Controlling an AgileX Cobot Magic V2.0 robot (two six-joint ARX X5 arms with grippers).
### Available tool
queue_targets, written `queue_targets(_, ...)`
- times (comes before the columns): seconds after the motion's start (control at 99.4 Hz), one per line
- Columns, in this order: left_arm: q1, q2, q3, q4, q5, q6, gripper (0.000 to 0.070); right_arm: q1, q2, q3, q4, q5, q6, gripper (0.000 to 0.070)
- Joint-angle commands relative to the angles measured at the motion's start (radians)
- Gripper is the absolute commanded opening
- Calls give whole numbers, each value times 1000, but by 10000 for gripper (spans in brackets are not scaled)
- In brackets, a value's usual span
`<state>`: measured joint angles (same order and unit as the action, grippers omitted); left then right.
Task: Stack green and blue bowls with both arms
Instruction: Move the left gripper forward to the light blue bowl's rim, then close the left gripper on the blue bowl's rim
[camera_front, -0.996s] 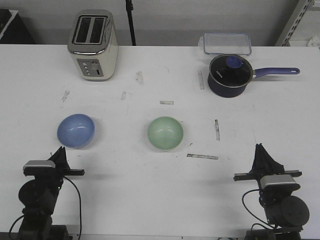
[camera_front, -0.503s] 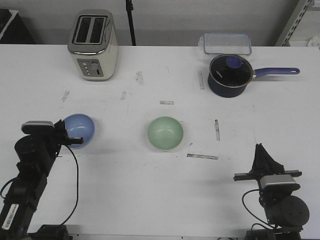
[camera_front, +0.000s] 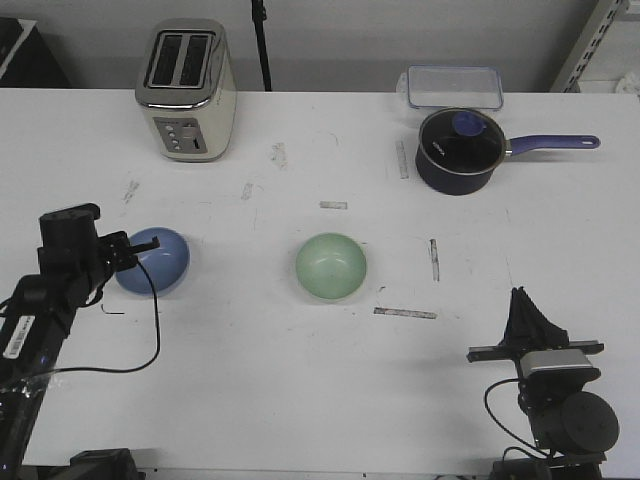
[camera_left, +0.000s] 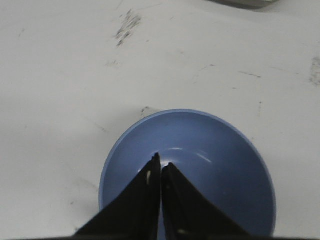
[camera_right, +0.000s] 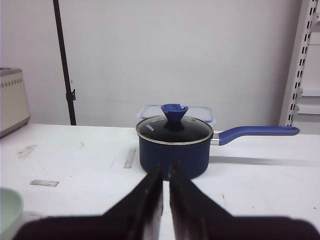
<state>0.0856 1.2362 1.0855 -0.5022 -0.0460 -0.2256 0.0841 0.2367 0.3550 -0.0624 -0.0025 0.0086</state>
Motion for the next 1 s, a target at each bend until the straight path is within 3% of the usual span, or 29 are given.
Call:
queue_targets(0.0,19,29,55,-32,24,-126,1,2,-2,4,15,2,16,15)
queue_targets(0.07,52,58,90,-84,84,-166,1,2,-2,4,15,2,16,15)
queue_targets(0.191,115,98,130,-163,268,-167,1,2,-2,4,15,3,16,15)
queue_targets(0.252,151,117,146,-198,364,-149,1,2,-2,4,15,2,16,15)
queue_targets(0.322,188,132,154,-231,414,-117,2,2,-2,4,15,3,16,15)
queue_targets(0.533,283,153,154,-315,371,-72,25,2,-2,4,15,3,16,15)
queue_targets(0.654,304,157,154,-325,308,-59,167,2,-2,4,15,2,16,15)
queue_targets(0.835,307,168,153,-343,308,-18,338,2,-2,4,15,3,16,15)
queue_targets(0.896,305,177,153,-338,310,-18,376,2,-2,4,15,2,16,15)
queue_targets(0.986,299,194,153,-332,309,-18,376,2,-2,4,15,3,16,15)
